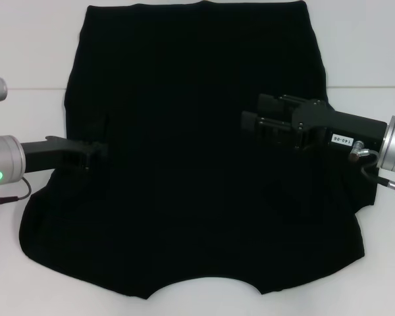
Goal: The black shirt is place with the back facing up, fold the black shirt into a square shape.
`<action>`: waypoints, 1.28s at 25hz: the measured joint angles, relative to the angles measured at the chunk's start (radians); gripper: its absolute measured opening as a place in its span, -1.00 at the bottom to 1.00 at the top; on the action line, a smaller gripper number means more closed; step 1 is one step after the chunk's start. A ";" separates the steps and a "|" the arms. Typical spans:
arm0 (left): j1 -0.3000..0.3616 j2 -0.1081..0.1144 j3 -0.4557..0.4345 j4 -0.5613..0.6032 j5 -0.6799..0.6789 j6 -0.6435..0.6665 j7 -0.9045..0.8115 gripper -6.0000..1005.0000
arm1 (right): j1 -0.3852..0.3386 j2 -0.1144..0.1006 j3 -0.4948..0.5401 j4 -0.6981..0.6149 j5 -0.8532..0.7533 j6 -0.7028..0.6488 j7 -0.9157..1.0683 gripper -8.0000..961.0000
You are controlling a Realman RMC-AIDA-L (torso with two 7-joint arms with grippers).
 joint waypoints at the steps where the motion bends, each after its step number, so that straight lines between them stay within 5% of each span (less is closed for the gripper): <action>1: 0.000 -0.002 0.000 0.000 0.000 0.000 0.000 -0.96 | 0.000 0.000 0.000 0.000 0.000 0.000 0.000 0.53; 12: -0.025 -0.005 -0.005 -0.052 -0.044 -0.011 -0.050 -0.95 | 0.000 0.000 0.005 0.001 0.003 -0.007 -0.007 0.53; 20: -0.017 -0.007 0.000 -0.069 -0.231 0.101 0.005 -0.56 | -0.016 -0.021 0.011 -0.004 0.018 0.007 0.044 0.53; 25: -0.027 -0.001 0.000 -0.163 -0.363 0.183 0.149 -0.14 | -0.038 -0.072 0.005 -0.009 -0.008 0.068 0.216 0.53; 32: -0.045 -0.009 0.017 -0.238 -0.378 0.234 0.368 0.49 | -0.084 -0.172 0.007 -0.015 -0.131 0.090 0.528 0.53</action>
